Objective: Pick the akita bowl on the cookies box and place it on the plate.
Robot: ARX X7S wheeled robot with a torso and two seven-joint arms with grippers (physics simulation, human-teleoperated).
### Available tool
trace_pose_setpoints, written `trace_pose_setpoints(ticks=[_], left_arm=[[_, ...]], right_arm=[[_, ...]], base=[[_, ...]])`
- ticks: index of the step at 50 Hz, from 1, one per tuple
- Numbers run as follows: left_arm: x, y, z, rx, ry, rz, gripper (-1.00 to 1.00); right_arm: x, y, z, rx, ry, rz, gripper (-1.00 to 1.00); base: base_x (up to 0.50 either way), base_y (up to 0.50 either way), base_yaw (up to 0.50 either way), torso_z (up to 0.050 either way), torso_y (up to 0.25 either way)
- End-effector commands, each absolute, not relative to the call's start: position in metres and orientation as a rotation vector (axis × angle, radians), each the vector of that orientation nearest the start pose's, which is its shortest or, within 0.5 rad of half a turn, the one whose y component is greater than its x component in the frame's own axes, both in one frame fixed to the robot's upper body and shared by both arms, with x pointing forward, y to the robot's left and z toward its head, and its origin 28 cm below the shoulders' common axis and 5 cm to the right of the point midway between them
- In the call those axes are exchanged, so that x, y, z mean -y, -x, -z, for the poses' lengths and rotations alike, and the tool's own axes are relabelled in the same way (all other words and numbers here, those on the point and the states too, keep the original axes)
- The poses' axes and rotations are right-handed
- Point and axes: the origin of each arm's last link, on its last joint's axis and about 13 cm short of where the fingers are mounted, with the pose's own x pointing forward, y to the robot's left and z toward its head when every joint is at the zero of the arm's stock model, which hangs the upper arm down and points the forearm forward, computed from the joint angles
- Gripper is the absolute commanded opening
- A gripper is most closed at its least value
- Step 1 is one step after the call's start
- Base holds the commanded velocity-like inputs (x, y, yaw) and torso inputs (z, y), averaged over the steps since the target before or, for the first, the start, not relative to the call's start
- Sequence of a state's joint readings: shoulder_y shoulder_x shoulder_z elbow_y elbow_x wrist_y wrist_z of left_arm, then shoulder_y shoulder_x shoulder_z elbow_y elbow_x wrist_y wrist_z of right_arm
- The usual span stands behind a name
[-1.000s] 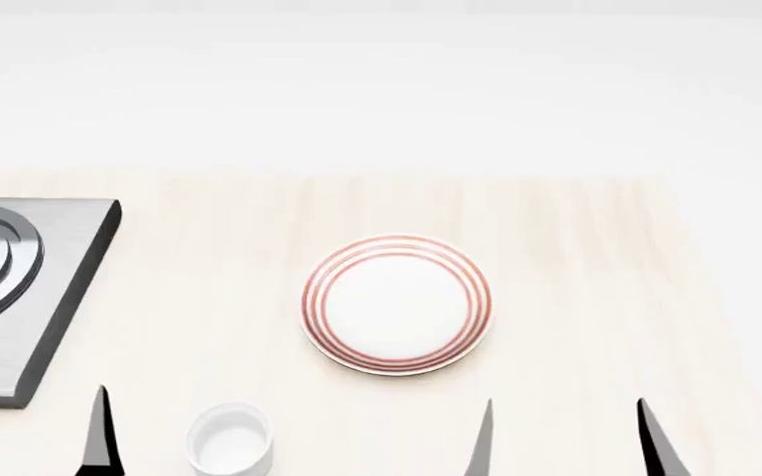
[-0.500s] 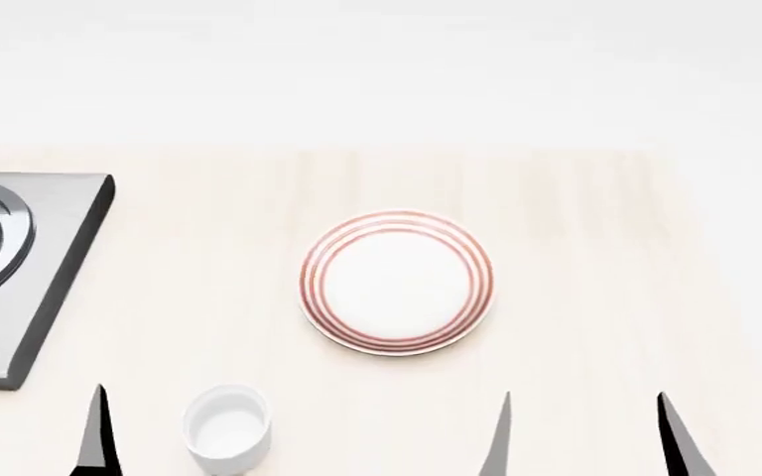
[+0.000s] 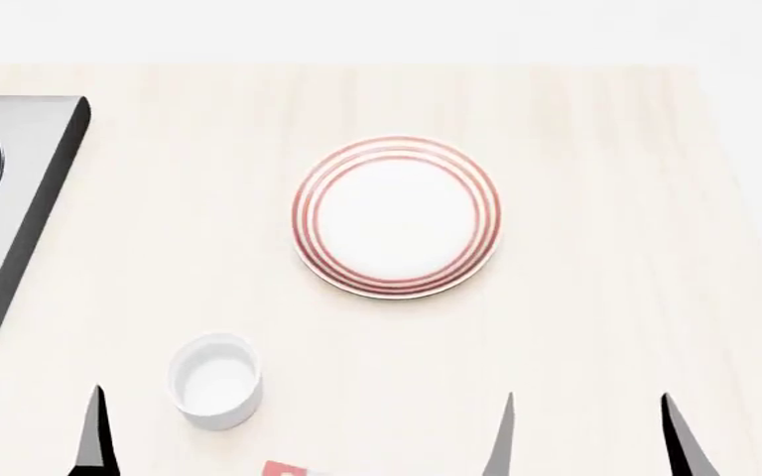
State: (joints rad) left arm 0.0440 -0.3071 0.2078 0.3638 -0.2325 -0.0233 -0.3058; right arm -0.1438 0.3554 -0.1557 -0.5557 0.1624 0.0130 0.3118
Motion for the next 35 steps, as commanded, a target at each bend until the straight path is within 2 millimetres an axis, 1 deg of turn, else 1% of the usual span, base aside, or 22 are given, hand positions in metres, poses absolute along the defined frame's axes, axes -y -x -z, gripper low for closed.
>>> trace_pose_setpoints(ticks=[1,12,22,35], left_arm=[[-0.2174,-0.1967,-0.0762,0.234,-0.008,-0.010,1.00],[-0.2168,-0.1956,-0.0774,0.254,-0.024,0.002,1.00],[-0.2171,-0.1961,-0.0768,0.252,-0.023,-0.009,1.00],[-0.2167,-0.1959,-0.0759,0.238,-0.021,0.001,1.00]], right_arm=[[0.1190,-0.1739,-0.1011,0.351,0.089,0.019,1.00],[0.1195,-0.1741,-0.1027,0.347,0.090,0.017,1.00],[0.1202,-0.1735,-0.1028,0.349,0.088,0.022,1.00],[0.1200,-0.1752,-0.0998,0.329,0.090,0.020,1.00]], base=[[0.00,0.00,0.00,0.000,0.000],[0.00,0.00,0.00,0.000,0.000],[0.00,0.00,0.00,0.001,-0.232],[0.00,0.00,0.00,0.000,-0.003]])
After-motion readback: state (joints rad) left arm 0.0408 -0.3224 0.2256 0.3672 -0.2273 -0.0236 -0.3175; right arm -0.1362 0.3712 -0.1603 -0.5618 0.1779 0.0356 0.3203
